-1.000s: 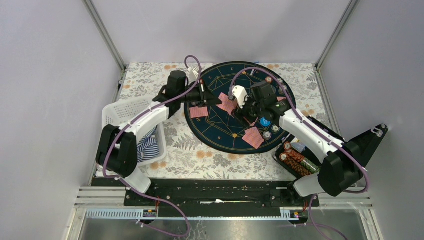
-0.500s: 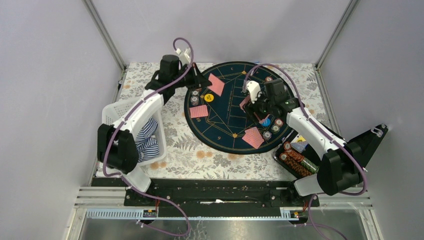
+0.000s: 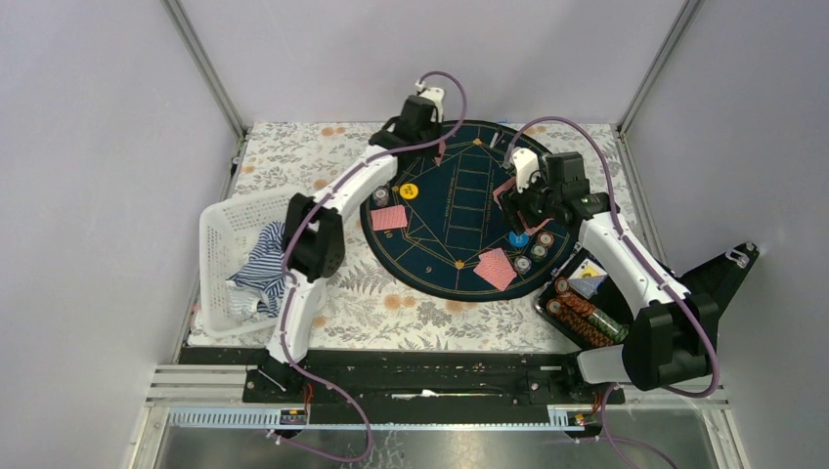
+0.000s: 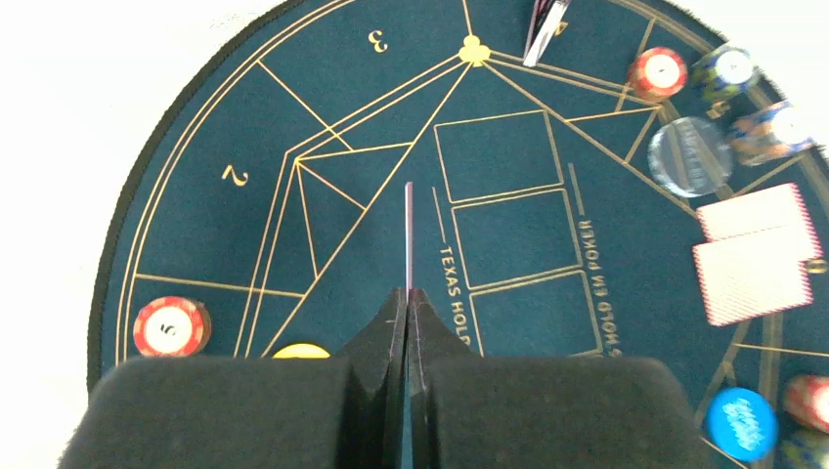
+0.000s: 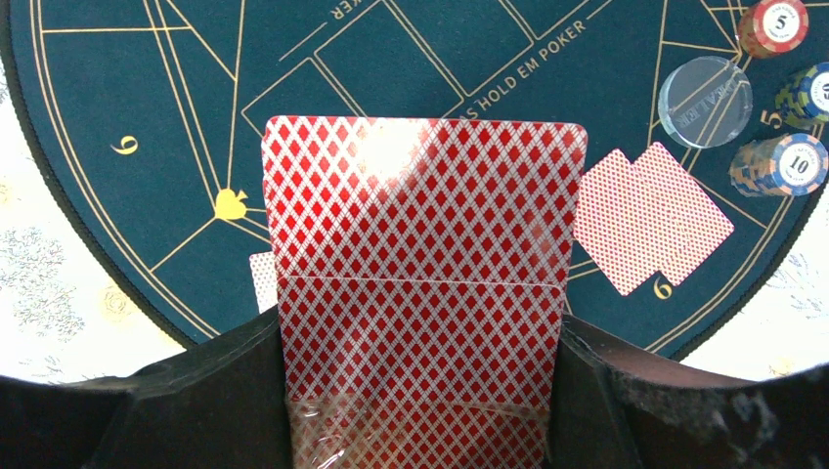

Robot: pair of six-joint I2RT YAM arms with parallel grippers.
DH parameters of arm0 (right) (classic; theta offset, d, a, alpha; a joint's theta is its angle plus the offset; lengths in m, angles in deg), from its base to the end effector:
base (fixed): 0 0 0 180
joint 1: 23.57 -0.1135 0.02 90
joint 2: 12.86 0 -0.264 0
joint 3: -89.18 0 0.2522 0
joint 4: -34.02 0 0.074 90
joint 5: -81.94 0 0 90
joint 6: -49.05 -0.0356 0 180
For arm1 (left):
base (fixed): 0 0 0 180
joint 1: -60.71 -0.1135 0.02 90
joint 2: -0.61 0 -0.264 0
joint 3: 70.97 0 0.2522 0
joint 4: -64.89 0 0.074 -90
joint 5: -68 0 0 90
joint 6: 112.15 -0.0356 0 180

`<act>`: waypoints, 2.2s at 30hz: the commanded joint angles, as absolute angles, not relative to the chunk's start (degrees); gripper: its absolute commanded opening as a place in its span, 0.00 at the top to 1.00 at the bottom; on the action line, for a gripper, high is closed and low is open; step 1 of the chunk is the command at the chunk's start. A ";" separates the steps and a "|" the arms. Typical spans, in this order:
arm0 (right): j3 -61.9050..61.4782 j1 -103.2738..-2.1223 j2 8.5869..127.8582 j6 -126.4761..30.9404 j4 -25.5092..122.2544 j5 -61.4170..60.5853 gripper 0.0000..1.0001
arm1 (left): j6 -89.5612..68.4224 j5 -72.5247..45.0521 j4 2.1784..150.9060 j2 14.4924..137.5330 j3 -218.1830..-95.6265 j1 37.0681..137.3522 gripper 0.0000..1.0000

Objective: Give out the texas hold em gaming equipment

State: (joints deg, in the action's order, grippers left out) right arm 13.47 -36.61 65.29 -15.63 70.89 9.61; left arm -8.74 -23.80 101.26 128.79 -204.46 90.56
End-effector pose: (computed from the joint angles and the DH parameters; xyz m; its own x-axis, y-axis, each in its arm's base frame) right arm 0.2911 0.0785 0.2928 -0.3681 -0.5035 -0.7816 -0.6651 0.7300 -0.1571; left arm 0.4587 -0.2619 0.2878 -0.5452 0.0456 -0.8370 0.3574 0.9159 -0.1829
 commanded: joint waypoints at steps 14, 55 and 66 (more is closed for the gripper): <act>14.35 -33.68 62.17 -16.48 67.28 11.59 1.00 | -36.25 -55.23 88.15 151.01 -225.39 98.58 1.00; 14.69 -32.80 62.99 -16.33 67.20 11.77 1.00 | -8.50 -26.16 79.64 161.88 -230.99 96.21 0.80; 14.60 -32.78 63.16 -16.25 67.34 11.94 1.00 | -5.84 -23.34 78.96 161.48 -231.28 95.91 0.53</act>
